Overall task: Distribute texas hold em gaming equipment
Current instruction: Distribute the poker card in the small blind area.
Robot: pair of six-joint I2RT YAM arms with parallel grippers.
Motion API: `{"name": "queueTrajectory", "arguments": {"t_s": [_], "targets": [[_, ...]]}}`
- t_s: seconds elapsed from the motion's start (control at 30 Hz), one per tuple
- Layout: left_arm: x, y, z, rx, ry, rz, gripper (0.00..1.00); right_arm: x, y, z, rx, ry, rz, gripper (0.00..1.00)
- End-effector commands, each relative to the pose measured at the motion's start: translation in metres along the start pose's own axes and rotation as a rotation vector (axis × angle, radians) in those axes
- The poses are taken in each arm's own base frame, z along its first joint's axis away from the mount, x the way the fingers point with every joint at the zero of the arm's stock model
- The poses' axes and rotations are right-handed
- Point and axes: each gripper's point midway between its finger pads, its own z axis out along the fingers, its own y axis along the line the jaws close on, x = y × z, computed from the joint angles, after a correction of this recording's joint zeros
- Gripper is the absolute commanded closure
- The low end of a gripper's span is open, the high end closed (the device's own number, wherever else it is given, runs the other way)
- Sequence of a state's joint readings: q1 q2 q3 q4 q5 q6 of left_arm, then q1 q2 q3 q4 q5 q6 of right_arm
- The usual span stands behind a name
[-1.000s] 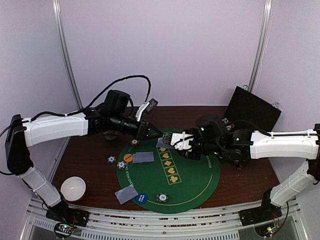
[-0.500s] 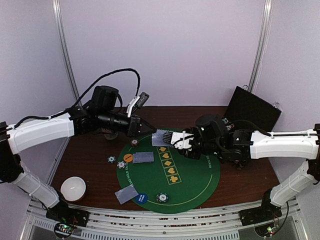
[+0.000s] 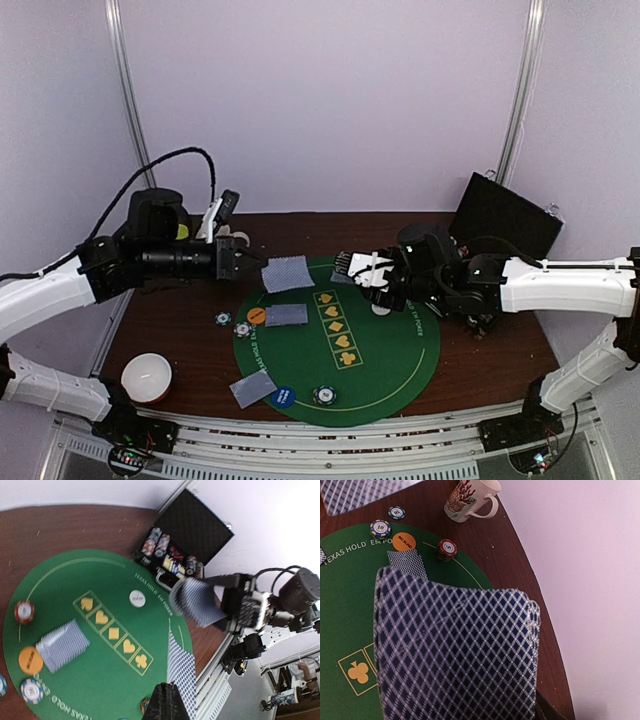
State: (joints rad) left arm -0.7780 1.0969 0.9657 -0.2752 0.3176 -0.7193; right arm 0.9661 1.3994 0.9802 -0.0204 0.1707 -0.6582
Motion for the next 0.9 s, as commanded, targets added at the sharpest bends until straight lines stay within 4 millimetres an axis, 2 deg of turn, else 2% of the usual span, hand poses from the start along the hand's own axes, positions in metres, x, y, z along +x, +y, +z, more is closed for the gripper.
{"name": "queueTrajectory", "arguments": {"t_s": [0.0,0.1,0.2,0.33,0.47,0.6,0.87], "targets": [[0.08,0.062,-0.011,-0.194,0.132,-0.289,1.0,-0.008,-0.004,-0.005,0.002,-0.037,0.021,0.54],[0.11,0.083,-0.024,-0.239,0.131,-0.378,1.0,-0.011,-0.004,-0.009,-0.003,-0.051,0.025,0.54],[0.124,0.099,-0.033,-0.267,0.078,-0.433,1.0,-0.011,-0.002,-0.013,-0.014,-0.064,0.025,0.54],[0.138,0.102,-0.029,-0.203,0.05,-0.503,1.0,-0.008,0.002,-0.015,-0.024,-0.068,0.017,0.54],[0.167,0.112,-0.02,-0.181,0.102,-0.587,1.0,-0.008,0.002,-0.015,-0.029,-0.064,0.008,0.54],[0.177,0.116,-0.014,-0.18,0.137,-0.599,1.0,-0.007,0.004,-0.017,-0.039,-0.062,0.007,0.54],[0.186,0.123,-0.018,-0.184,0.103,-0.698,1.0,-0.003,0.006,-0.022,-0.044,-0.061,0.02,0.54]]}}
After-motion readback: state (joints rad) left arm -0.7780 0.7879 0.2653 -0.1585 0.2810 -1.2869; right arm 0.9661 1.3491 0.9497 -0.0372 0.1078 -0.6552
